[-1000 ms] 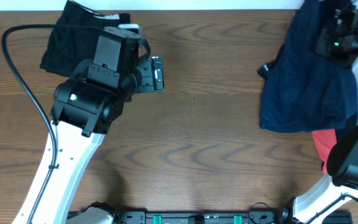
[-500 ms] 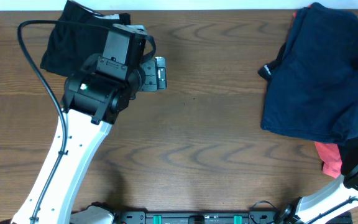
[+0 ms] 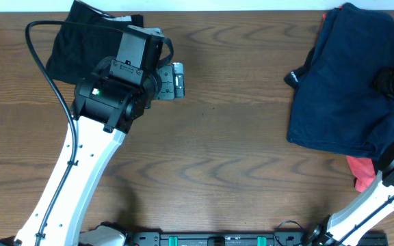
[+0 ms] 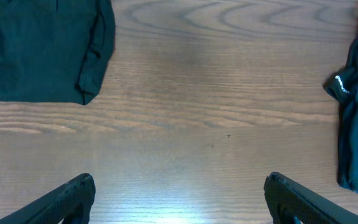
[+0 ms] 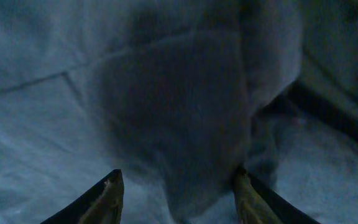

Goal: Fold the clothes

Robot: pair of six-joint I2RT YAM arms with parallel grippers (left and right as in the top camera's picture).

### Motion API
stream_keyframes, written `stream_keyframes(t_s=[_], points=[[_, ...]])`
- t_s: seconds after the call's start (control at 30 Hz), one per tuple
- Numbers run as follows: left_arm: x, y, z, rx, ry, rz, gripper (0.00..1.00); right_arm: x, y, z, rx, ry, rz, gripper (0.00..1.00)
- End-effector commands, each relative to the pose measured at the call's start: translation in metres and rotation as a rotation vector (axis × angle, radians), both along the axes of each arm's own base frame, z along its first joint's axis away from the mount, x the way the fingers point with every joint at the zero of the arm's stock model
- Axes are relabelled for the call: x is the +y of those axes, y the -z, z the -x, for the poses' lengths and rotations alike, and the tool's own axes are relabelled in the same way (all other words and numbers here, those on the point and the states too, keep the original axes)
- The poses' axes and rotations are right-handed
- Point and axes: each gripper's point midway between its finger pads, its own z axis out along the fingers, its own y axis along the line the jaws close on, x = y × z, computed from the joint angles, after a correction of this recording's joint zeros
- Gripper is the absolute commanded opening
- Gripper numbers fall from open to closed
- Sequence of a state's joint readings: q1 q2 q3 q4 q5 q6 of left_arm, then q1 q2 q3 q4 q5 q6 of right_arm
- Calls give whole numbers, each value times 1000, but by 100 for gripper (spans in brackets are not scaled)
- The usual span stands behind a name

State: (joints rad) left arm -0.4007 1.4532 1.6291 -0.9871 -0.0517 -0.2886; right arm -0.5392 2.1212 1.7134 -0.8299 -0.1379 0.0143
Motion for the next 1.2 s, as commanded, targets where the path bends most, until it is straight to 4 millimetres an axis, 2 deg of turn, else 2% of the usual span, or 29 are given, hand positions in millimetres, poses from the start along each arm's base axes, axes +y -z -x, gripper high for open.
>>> stream_keyframes(t_s=[0.0,0.07,0.17,0.3,0.47,0.6,0.87,0.97,1.03,1.17], points=[[0,-4,-2,-7,-5,12,89,5,-4,-6,-20,-23,-3,49],[0,-5,-2,-9,-5,13,89,4,-5,-8,-28,-23,2,46],[0,-5,-2,-9,-5,13,89,3,-5,-9,-31,-23,4,35],[0,-5,-3,-13,-5,14,89,4,-5,-8,-30,-23,2,1],[-1,-6,-4,-18,-5,17,89,9,-8,-11,-49,-15,-30,1],[-1,-7,-5,-23,-5,19,89,21,-24,-15,-93,-40,-65,1],[-2,-10,-8,-37,-5,24,89,57,-104,-25,-232,-122,13,1],[-2,-9,-8,-36,-5,24,89,70,-124,-27,-270,-143,25,1],[-2,-9,-7,-36,-5,23,89,81,-129,-28,-275,-162,26,1],[-2,-9,-7,-34,-5,23,89,88,-125,-28,-249,-172,42,1]])
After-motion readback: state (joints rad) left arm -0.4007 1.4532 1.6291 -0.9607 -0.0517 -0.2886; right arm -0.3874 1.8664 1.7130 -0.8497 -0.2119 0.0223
